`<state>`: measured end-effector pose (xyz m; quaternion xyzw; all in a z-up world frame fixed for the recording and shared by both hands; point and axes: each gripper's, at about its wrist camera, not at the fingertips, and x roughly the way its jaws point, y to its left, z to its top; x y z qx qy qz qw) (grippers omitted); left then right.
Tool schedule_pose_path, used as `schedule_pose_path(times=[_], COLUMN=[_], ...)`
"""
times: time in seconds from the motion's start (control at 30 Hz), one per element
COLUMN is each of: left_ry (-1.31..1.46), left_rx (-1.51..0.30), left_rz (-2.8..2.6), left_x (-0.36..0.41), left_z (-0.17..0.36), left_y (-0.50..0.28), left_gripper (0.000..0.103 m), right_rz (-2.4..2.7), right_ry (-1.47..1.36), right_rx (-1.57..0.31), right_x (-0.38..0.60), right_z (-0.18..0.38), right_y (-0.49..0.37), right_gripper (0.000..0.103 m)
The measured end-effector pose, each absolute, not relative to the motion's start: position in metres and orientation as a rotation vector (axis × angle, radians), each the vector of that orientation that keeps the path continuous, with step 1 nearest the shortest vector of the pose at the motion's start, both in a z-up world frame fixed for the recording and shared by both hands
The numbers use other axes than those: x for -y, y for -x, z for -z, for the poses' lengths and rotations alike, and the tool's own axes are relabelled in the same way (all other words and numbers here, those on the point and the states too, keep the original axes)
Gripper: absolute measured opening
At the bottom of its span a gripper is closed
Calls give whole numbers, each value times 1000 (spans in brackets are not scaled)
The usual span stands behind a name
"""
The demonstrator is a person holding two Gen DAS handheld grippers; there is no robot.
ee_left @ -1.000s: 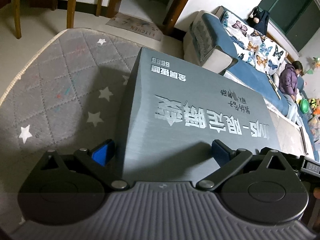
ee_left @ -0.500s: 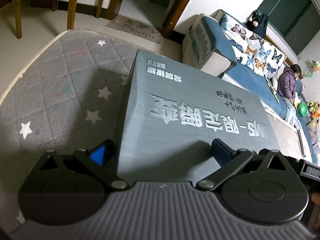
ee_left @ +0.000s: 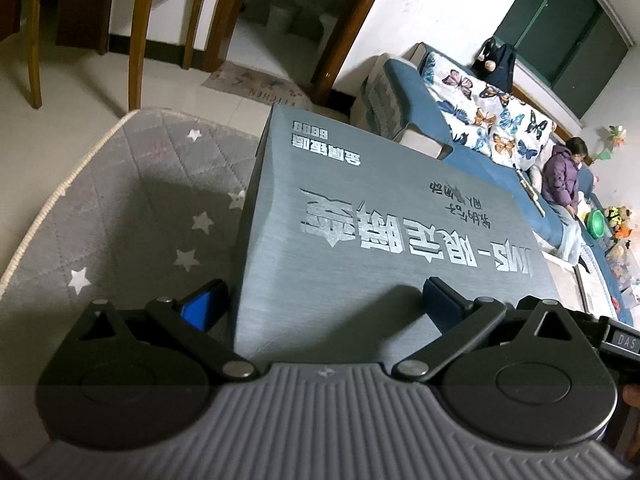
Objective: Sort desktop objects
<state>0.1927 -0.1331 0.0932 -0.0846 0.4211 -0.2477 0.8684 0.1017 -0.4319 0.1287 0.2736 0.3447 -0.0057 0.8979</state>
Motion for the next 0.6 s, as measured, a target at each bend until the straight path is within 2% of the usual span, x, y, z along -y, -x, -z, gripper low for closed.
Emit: schedule_pose_path(times=[0.6], left_ry=[182], left_rx=[-836], left_rz=[528], left_x=[100], left_z=[-128], left_y=[-103], left_gripper=[102], right_rz=[10], right_ry=[-540], right_rx=[-652], right_x=[400], right_z=[-173], right_y=[-23], right_gripper=[103])
